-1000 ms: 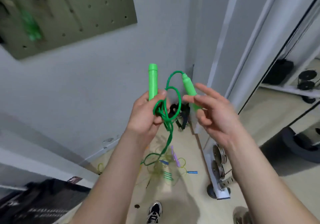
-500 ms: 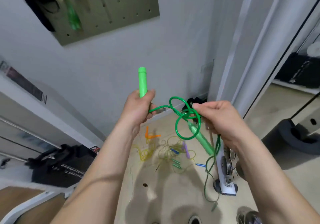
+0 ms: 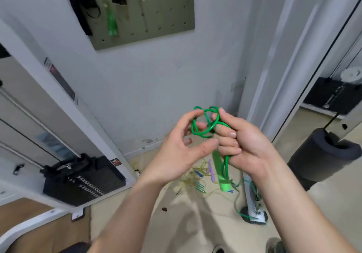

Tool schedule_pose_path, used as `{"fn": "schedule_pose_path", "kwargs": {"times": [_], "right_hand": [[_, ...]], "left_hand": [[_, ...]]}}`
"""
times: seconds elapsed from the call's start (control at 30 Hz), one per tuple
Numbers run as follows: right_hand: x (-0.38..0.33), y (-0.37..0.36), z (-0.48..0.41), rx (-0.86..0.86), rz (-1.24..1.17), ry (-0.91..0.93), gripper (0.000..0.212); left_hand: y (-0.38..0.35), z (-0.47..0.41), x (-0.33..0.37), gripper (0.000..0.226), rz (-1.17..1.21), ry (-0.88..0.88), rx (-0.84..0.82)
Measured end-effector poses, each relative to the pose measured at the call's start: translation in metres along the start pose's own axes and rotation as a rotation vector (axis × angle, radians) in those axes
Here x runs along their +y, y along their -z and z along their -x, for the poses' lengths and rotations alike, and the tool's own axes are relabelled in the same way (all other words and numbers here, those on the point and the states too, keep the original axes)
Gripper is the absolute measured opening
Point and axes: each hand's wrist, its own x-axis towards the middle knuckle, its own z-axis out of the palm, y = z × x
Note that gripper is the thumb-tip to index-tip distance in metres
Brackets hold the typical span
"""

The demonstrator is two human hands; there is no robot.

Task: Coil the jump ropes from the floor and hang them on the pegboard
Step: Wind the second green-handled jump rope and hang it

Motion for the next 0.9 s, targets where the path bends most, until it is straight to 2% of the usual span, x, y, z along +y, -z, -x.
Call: {"fn": "schedule_pose_path", "kwargs": {"times": [0.07, 0.1, 0.23, 0.33, 0.4, 0.5, 0.57, 0.63, 0.7, 0.77, 0.8, 0.83, 0.9], "right_hand": [[0.016, -0.014, 0.015, -0.001, 0.035, -0.017, 0.020], [0.022, -0.018, 0.022, 0.027, 0.094, -0.010, 0.021], [0.046, -0.017, 0.049, 0.177, 0.506, 0.075, 0.026], [0.067, -0.017, 0.065, 0.270, 0.734, 0.142, 0.028], [0.071, -0.018, 0.076, 0.278, 0.633, 0.161, 0.026], [0.054, -0.024, 0.095, 0.121, 0.107, 0.073, 0.024], [0.037, -0.032, 0.109, 0.004, 0.006, 0.043, 0.030], [0.026, -0.043, 0.117, -0.064, 0.069, 0.068, 0.033], [0.018, -0.052, 0.118, -0.060, 0.193, 0.104, 0.030], [0.013, -0.055, 0.116, -0.038, 0.346, 0.110, 0.028], [0.012, -0.055, 0.116, -0.036, 0.408, 0.100, 0.027], [0.012, -0.055, 0.115, -0.045, 0.451, 0.087, 0.028], [0.011, -0.053, 0.115, -0.090, 0.475, 0.066, 0.028]], "left_hand": [[-0.001, 0.017, 0.003, 0.021, 0.072, 0.009, 0.089], [0.001, 0.026, 0.004, 0.009, 0.184, 0.038, 0.131], [0.024, 0.057, 0.013, 0.021, 0.869, 0.206, 0.202], [0.041, 0.069, 0.030, 0.017, 1.052, 0.274, 0.140], [0.047, 0.074, 0.042, 0.013, 1.077, 0.249, 0.147], [0.067, 0.082, 0.051, 0.021, 1.116, 0.137, 0.312], [0.081, 0.090, 0.048, 0.020, 1.066, 0.076, 0.386], [0.083, 0.098, 0.041, 0.023, 0.848, 0.054, 0.363], [0.077, 0.102, 0.031, 0.045, 0.255, 0.093, 0.281], [0.068, 0.102, 0.023, 0.057, -0.388, 0.187, 0.096], [0.060, 0.104, 0.024, 0.064, -0.574, 0.203, 0.032], [0.052, 0.106, 0.028, 0.069, -0.587, 0.159, -0.001], [0.032, 0.106, 0.042, 0.063, -0.208, -0.001, -0.006]]}}
